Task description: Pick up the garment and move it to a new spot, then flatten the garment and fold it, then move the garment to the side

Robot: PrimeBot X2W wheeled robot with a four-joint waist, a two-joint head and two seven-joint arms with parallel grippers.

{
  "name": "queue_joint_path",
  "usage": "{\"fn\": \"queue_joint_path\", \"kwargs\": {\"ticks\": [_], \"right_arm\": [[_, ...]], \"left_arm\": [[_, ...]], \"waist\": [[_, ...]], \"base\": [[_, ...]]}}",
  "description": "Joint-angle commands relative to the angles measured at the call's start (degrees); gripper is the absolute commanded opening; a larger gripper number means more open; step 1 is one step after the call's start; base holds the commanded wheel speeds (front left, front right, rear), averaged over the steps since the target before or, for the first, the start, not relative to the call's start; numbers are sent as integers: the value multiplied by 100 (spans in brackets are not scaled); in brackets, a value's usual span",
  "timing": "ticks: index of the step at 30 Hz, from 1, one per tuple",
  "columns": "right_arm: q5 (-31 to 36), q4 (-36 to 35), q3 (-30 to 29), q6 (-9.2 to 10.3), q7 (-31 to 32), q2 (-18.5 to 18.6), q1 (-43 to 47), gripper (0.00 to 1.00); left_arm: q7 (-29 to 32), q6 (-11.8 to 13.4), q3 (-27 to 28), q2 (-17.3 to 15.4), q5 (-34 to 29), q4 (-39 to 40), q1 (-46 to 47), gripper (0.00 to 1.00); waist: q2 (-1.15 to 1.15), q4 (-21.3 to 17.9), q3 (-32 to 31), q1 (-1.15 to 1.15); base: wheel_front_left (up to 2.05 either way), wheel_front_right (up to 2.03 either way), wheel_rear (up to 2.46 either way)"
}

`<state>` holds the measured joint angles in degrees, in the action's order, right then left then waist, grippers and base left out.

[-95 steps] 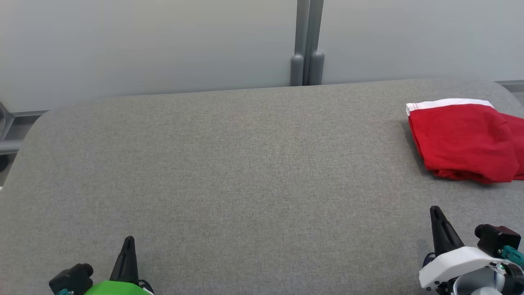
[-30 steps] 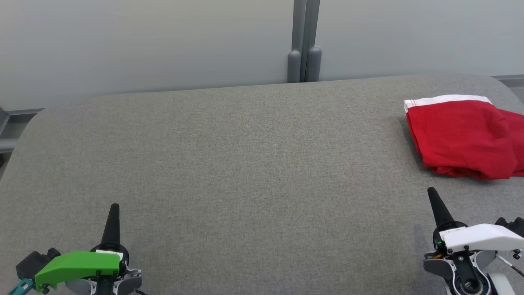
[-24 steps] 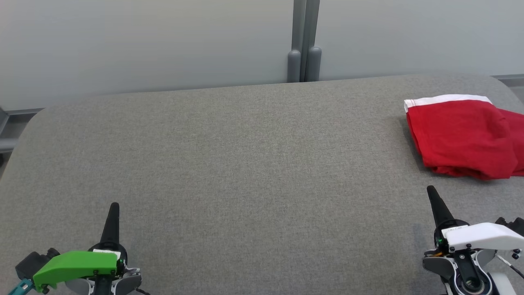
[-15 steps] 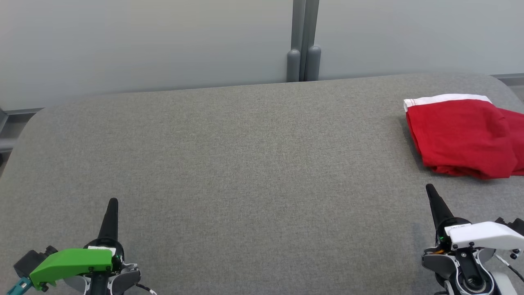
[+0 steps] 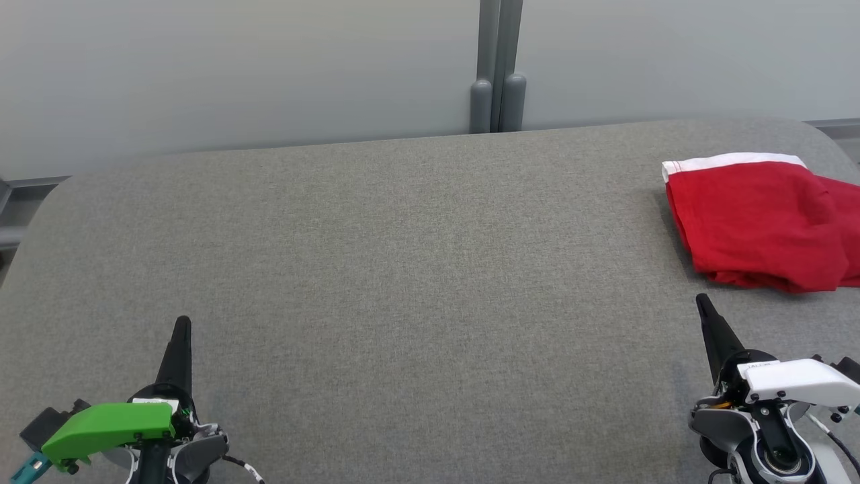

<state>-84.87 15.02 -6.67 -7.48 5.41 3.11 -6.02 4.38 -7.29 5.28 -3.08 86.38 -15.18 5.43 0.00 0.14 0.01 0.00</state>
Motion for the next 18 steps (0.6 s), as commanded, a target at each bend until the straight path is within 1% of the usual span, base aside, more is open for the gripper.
{"fn": "queue_joint_path", "kwargs": {"ticks": [1, 15, 18], "right_arm": [[-171, -41, -22, -3, 43, 10, -57, 0], [-706, -54, -48, -2, 181, -23, -111, 0], [-757, -55, -51, -2, 190, -24, -106, 0]], "left_arm": [[40, -29, 35, 1, 151, 43, 106, 0], [167, -34, 95, 24, 600, 94, 148, 0], [186, -35, 100, 25, 607, 97, 148, 0]], "waist": [[0, -2, 2, 0], [0, -13, 17, 0], [0, -14, 19, 0]], "base": [[0, 0, 0], [0, 0, 0], [0, 0, 0]]}}
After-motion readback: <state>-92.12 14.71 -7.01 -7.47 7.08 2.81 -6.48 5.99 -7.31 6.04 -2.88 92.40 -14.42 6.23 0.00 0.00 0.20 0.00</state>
